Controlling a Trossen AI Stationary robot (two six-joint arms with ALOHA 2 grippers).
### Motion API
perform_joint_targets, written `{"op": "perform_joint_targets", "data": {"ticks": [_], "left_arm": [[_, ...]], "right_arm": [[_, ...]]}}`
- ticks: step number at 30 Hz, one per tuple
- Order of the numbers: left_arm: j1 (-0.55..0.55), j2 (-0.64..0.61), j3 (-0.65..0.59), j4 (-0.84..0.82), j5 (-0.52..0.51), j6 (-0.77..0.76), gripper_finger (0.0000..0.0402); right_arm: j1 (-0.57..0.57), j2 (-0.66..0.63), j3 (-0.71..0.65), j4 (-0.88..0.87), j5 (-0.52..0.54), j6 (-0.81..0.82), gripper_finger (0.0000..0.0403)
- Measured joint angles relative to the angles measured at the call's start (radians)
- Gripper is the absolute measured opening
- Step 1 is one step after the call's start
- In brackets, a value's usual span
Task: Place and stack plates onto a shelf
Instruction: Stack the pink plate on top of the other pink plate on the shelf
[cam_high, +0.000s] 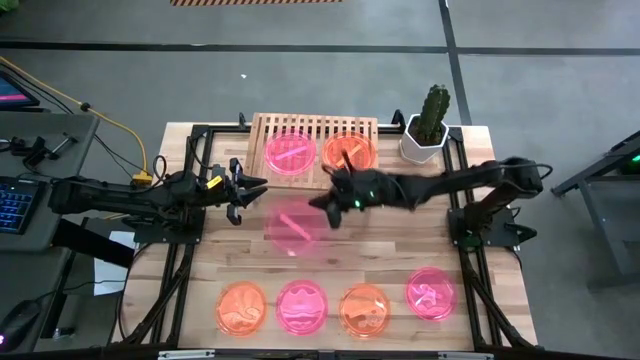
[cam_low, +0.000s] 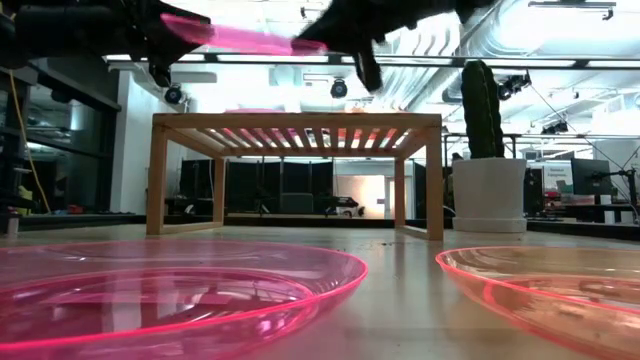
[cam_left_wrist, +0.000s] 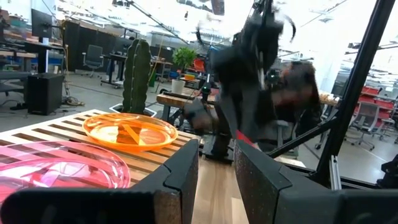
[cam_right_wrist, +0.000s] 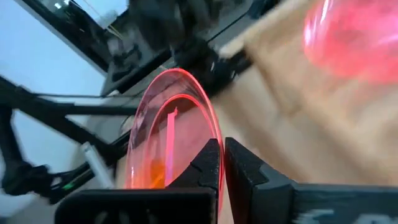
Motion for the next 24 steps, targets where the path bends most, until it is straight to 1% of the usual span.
{"op": "perform_joint_targets", "data": {"ticks": [2,5,7,9,13,17,20,24], "left_arm": [[0.000,0.000,0.000,0.000,0.000,0.000,0.0092],[0.000,0.000,0.000,0.000,0.000,0.000,0.0092],[0.000,0.000,0.000,0.000,0.000,-0.003,0.0092],[0.000,0.000,0.000,0.001,-0.001,-0.008,0.0092],[0.000,0.000,0.000,0.025,-0.001,-0.008,0.0092],[0.000,0.000,0.000,0.042,-0.003,-0.007,0.0092],[0.000,0.000,0.000,0.054,-0.003,0.011,0.0092],[0.000,0.000,0.000,0.054,-0.003,0.042,0.0092]], "right_arm": [[-0.035,0.000,0.109,-0.112,0.005,-0.074,0.0000],[-0.085,0.000,0.253,-0.259,0.051,-0.163,0.0000],[-0.122,0.000,0.328,-0.337,0.084,-0.205,0.0000],[-0.162,-0.001,0.374,-0.392,0.114,-0.223,0.0000],[-0.258,0.000,0.390,-0.433,0.129,-0.215,0.0000],[-0.345,0.042,0.378,-0.423,0.126,-0.171,0.0000],[-0.388,0.102,0.376,-0.371,0.077,-0.135,0.0000],[-0.412,0.188,0.376,-0.270,-0.034,-0.085,0.0000]]}}
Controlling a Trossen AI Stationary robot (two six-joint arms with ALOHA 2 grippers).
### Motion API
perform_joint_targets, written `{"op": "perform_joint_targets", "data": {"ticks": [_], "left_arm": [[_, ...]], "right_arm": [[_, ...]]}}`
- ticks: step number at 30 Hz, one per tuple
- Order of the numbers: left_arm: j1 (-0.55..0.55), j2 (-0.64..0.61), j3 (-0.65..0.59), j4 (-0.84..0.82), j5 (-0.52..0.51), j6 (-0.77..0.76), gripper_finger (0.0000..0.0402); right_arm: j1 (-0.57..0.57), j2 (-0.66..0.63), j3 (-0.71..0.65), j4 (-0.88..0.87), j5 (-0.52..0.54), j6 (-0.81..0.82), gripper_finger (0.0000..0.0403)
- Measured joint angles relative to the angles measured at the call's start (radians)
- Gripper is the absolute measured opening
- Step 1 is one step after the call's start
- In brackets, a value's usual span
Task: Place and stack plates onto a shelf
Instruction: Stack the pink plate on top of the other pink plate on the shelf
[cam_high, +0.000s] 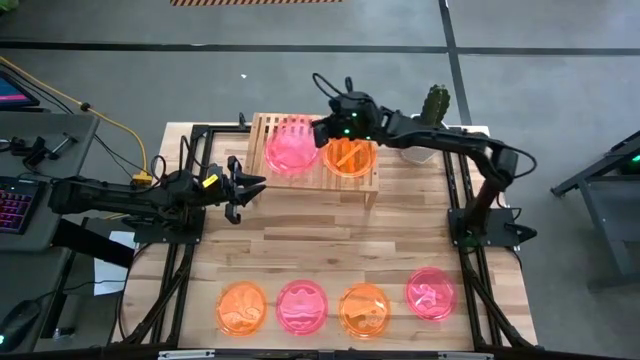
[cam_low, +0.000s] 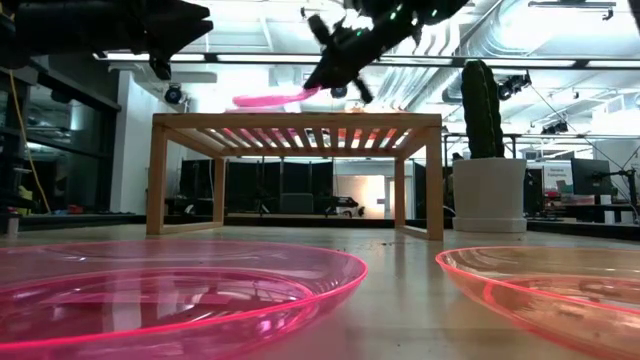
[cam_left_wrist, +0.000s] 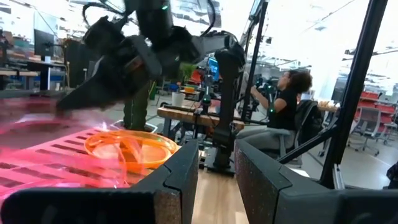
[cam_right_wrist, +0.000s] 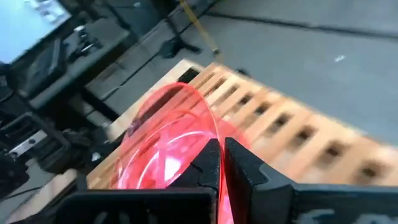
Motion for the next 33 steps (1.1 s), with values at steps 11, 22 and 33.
{"op": "perform_joint_targets", "data": {"ticks": [11,22,33], "left_arm": [[0.000,0.000,0.000,-0.001,0.000,0.001,0.0092],[0.000,0.000,0.000,-0.002,0.000,0.001,0.0092],[0.000,0.000,0.000,-0.002,0.000,0.002,0.0092]], "right_arm": [[-0.018,0.039,0.000,0.053,-0.017,0.006,0.0000],[-0.017,0.039,0.000,0.050,-0.024,0.007,0.0007],[0.006,0.039,0.000,0.092,-0.030,-0.018,0.0138]]}}
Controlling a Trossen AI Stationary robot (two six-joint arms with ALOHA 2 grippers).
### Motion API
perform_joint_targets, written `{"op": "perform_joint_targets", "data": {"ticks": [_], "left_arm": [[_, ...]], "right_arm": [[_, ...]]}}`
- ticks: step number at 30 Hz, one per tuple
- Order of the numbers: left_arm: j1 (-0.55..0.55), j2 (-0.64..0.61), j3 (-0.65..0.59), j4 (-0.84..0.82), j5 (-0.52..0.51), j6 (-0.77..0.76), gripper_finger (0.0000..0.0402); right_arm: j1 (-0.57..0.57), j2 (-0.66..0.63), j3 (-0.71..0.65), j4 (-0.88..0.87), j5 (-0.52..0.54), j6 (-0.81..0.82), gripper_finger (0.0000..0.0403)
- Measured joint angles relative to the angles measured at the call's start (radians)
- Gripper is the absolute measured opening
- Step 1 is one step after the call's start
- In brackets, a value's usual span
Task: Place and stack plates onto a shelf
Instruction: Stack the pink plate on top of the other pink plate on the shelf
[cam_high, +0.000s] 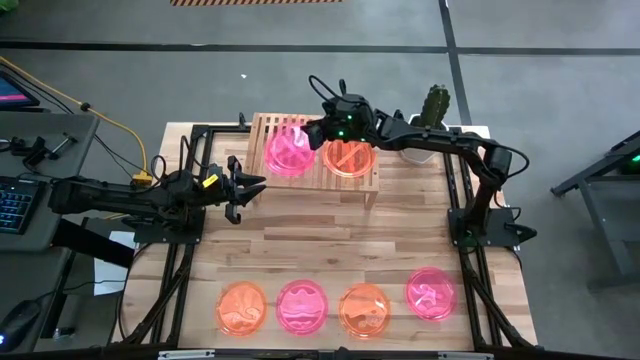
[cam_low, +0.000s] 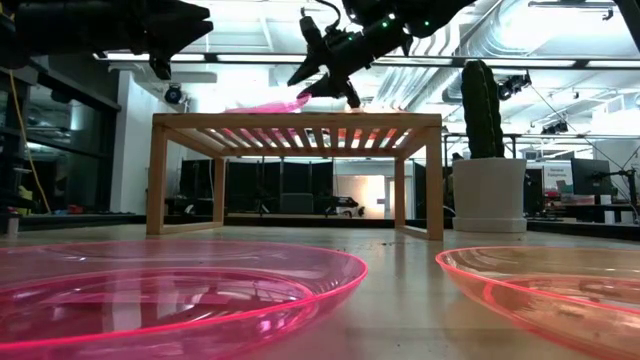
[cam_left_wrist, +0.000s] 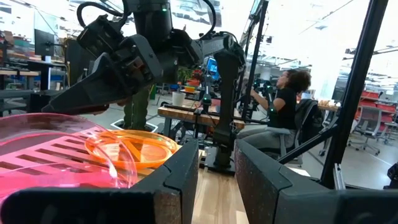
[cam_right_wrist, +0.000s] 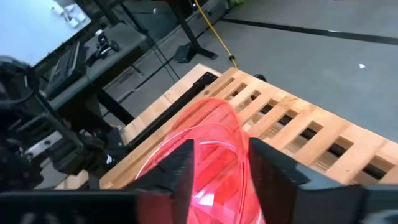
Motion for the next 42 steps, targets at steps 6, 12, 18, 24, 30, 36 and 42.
{"op": "perform_joint_targets", "data": {"ticks": [6,12,18,24,30,36,42], "left_arm": [[0.000,0.000,0.000,0.000,0.000,0.001,0.0092],[0.000,0.000,0.000,-0.001,-0.002,0.002,0.0092],[0.001,0.000,0.000,-0.002,-0.005,0.002,0.0092],[0.000,0.000,0.000,-0.007,-0.005,0.001,0.0092],[0.000,0.000,0.000,-0.008,-0.006,0.000,0.0092],[0.000,0.000,0.000,-0.007,-0.010,0.000,0.0092],[0.000,0.000,0.000,-0.008,-0.010,0.000,0.0092]], "right_arm": [[-0.004,0.000,0.000,-0.006,0.001,-0.013,0.0204],[-0.017,-0.008,0.000,-0.022,0.034,-0.055,0.0227],[-0.019,-0.052,0.000,-0.027,-0.041,-0.128,0.0227],[0.003,-0.124,0.001,-0.265,0.012,-0.239,0.0216],[0.062,-0.100,0.001,-0.380,0.126,-0.295,0.0094],[0.089,-0.028,0.000,-0.380,0.247,-0.291,0.0023],[0.088,-0.018,0.000,-0.346,0.271,-0.294,0.0006]]}}
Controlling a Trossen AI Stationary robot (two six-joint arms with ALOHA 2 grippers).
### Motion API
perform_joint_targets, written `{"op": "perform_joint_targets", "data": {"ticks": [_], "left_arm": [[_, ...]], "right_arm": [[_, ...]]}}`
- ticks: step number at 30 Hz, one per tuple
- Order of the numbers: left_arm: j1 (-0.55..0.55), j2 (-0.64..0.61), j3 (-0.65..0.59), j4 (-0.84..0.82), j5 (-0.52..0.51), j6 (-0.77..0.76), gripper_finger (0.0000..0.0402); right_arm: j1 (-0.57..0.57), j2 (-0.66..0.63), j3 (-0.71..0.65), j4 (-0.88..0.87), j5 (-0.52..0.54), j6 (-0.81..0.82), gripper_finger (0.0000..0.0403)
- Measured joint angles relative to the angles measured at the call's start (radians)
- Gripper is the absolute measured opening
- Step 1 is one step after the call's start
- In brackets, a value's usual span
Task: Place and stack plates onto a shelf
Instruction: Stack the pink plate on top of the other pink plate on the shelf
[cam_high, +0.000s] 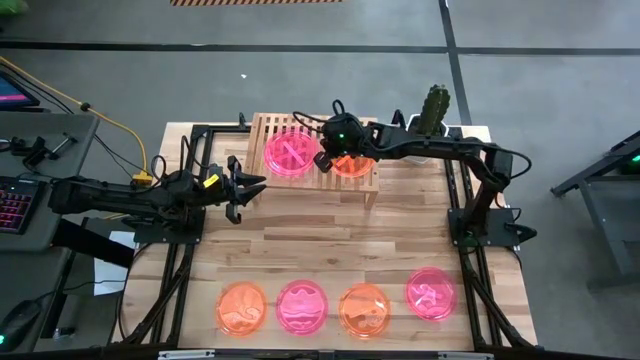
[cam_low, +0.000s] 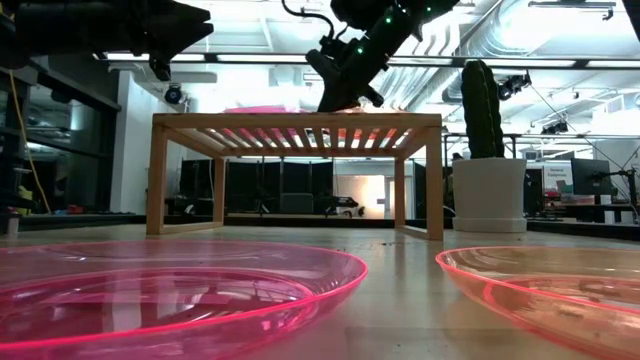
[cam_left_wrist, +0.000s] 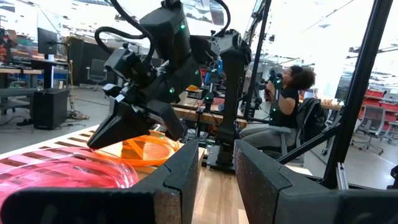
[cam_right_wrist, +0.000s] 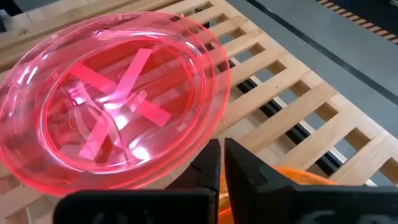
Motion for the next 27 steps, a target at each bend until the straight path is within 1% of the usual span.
{"op": "perform_joint_targets", "data": {"ticks": [14,20,27], "left_arm": [[0.000,0.000,0.000,0.000,0.000,0.000,0.0092],[0.000,0.000,0.000,0.000,0.000,0.000,0.0092],[0.000,0.000,0.000,0.000,0.000,0.000,0.0092]], "right_arm": [[0.010,0.002,0.000,0.022,0.000,0.014,0.0000],[0.010,0.003,0.000,0.032,-0.050,0.014,0.0000],[0.010,0.003,0.000,0.034,-0.054,0.019,0.0000]]}}
